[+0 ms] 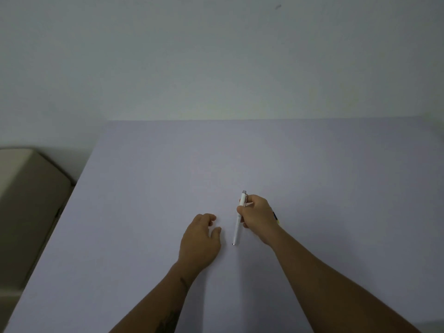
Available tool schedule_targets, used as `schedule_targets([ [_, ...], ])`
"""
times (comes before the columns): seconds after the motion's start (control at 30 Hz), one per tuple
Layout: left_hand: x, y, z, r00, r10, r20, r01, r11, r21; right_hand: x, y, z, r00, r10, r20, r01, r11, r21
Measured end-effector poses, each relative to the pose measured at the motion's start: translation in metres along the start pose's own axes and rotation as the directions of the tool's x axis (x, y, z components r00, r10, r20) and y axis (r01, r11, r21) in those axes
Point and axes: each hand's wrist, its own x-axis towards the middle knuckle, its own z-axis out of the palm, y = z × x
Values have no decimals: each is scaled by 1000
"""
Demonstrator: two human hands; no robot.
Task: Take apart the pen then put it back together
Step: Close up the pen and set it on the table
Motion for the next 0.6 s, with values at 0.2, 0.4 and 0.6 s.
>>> schedule_targets([
  [0.2, 10, -38, -7, 956, -84, 280, -105, 796, 597, 6, 13, 1, 996, -73, -54, 56, 962, -268],
  [0.4, 16, -51, 0, 935, -160, 316, -94, 748, 657, 12, 18, 20, 997, -67, -39, 43, 892, -450],
  [0.6, 15, -54, 2, 945, -138, 298, -103, 737, 667, 15, 22, 35, 999, -26, -36, 4, 857, -515],
])
